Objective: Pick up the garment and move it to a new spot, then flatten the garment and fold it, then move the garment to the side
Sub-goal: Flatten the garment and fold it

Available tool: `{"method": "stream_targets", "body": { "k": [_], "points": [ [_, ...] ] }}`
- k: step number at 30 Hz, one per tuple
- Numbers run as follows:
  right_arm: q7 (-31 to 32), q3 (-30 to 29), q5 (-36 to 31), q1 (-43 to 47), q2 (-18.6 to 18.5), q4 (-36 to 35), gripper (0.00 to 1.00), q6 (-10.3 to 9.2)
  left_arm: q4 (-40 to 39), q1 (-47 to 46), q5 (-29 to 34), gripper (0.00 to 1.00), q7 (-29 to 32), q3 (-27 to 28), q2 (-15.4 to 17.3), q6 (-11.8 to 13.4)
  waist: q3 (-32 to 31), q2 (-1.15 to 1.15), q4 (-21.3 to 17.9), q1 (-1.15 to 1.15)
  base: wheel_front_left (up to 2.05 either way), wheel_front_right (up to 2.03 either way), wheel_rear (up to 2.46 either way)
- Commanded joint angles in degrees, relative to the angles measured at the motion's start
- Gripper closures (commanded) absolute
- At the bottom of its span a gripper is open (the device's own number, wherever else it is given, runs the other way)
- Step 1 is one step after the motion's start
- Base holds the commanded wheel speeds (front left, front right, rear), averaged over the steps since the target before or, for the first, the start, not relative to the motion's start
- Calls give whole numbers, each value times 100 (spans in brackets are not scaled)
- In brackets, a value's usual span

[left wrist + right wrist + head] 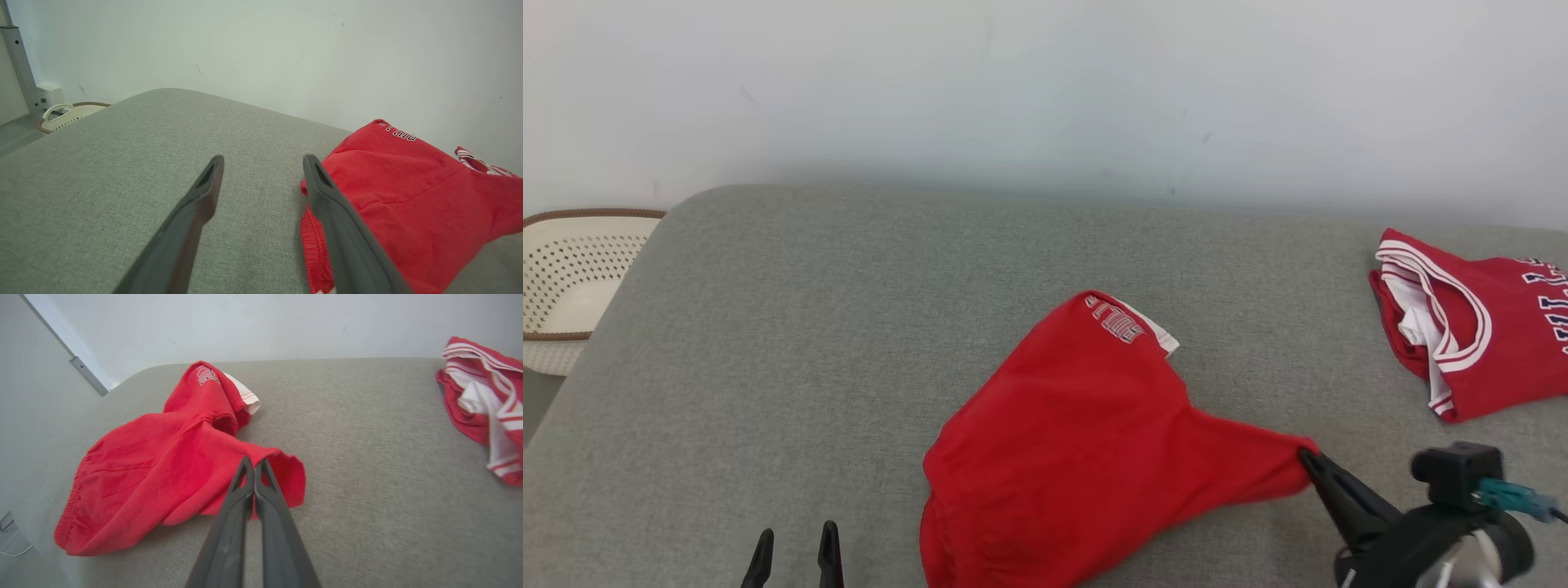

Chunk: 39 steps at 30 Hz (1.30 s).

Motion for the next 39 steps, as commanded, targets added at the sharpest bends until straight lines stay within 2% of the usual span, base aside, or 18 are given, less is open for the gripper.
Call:
{"method": "stream_targets", "body": {
  "k": [1, 5, 11, 15, 21, 24, 28, 39],
  "points": [
    [266, -275, -127, 264, -90, -311, 100, 3, -27, 79, -41, 0, -21, 0, -1, 25, 0, 0, -71, 0, 0, 0, 0],
    [925, -825, -219, 787, -54, -1022, 100, 3, -27, 70, -51, 0, -21, -26, 0, 49, 30, 0, -101, 0, 0, 0, 0],
    [1568, -1232, -285, 1219, 22, -1667, 100, 3, -5, 4, -73, 0, -21, -66, 0, 54, 58, 0, -85, 0, 0, 0, 0],
    [1643, -1313, -318, 1208, 152, -1953, 100, 3, 27, -46, -92, 0, -21, -80, 0, 24, 77, 0, -42, 0, 0, 0, 0],
    [1510, -1020, -410, 727, 235, -2000, 100, 3, 70, -98, -56, 0, -21, -58, -1, -11, 89, 0, 25, 0, 0, 0, 0],
    [1353, -783, -465, 257, 261, -1760, 100, 3, 89, -107, -35, 0, -21, -60, 0, -27, 96, 0, 48, 0, 0, 0, 0],
    [1060, -469, -512, -524, 430, -1016, 100, 3, 123, -163, -13, 0, -21, -112, -1, -49, 119, 0, 98, 0, 0, 0, 0],
    [45, 494, -549, -2458, 1080, 1984, 100, 3, 233, -329, 5, 0, -21, -274, -2, -116, 200, 0, 392, 0, 0, 0, 0]
  ]
}}
